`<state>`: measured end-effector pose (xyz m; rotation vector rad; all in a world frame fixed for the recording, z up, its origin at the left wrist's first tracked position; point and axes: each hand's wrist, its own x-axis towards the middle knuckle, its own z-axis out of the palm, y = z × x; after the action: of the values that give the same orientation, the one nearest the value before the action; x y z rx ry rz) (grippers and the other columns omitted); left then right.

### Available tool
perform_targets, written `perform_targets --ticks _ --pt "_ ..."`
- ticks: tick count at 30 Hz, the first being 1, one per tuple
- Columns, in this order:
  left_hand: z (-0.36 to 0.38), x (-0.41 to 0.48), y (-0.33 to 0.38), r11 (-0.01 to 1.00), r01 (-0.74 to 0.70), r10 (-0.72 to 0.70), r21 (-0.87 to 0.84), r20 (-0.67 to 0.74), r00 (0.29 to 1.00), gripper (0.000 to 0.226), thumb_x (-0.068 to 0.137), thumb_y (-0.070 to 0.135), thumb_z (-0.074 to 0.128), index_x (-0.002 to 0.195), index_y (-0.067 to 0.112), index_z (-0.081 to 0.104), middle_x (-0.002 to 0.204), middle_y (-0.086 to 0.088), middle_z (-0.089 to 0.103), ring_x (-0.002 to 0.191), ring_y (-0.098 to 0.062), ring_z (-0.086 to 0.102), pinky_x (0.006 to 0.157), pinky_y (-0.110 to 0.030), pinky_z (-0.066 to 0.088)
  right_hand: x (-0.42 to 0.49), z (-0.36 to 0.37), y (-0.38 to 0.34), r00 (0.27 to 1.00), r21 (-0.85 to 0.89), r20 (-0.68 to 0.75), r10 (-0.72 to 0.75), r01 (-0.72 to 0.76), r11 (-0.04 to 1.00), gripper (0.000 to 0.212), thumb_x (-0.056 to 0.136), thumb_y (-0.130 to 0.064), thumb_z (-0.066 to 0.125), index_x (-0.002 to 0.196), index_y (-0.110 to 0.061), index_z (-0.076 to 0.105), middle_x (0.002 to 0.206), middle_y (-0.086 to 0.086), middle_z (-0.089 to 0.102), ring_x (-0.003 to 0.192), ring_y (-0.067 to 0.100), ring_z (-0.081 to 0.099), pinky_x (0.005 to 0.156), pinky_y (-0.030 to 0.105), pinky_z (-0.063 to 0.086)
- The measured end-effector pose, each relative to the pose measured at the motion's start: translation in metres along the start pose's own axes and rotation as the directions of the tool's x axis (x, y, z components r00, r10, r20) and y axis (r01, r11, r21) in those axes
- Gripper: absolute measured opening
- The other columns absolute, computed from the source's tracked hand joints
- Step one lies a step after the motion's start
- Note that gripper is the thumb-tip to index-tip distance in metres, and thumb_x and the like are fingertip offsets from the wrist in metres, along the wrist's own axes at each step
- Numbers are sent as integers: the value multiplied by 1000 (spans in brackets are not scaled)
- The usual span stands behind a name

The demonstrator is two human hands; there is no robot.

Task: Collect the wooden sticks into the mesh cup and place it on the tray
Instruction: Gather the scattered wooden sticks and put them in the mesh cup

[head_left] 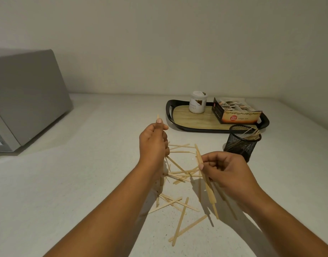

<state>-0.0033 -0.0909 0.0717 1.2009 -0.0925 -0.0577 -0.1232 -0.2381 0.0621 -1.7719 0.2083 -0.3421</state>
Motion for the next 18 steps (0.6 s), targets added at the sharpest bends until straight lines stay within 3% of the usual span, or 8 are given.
perform_targets --ticks 6,9,12,16,18 --pt "-3 -12 -3 943 233 -203 -237 146 968 33 101 39 48 86 11 57 51 5 34 38 -6 24 33 -19 22 3 11 -5 999 51 33 0 -2 999 16 83 -1 74 89 -15 78 75 7 76 61 11 69 57 18 54" --pt "-2 -18 -5 904 289 -238 -314 190 952 33 102 36 46 85 10 55 50 5 34 36 -5 23 33 -19 20 1 16 -7 979 -6 194 61 -61 998 15 82 -2 75 86 -15 80 73 9 76 61 14 68 59 22 57" --pt "4 -24 -7 903 267 -218 -336 177 960 32 102 34 46 83 10 55 49 4 35 35 -5 24 32 -18 22 -1 22 -7 945 29 300 127 -142 989 11 83 -3 75 89 -9 80 82 22 75 66 20 69 63 23 56" --pt "8 -31 -10 901 171 -163 -398 54 985 30 102 34 48 84 11 56 50 5 40 35 -6 31 33 -17 30 -4 33 -3 968 125 214 132 -161 979 10 83 -2 74 90 -7 79 83 30 71 70 25 68 70 31 61" --pt "9 -33 -12 881 167 -190 -442 -9 982 29 100 35 50 85 12 59 53 4 46 38 -7 38 36 -18 36 -5 38 -1 977 143 179 117 -144 979 11 84 -2 73 91 -8 79 84 30 71 75 36 70 79 40 62"
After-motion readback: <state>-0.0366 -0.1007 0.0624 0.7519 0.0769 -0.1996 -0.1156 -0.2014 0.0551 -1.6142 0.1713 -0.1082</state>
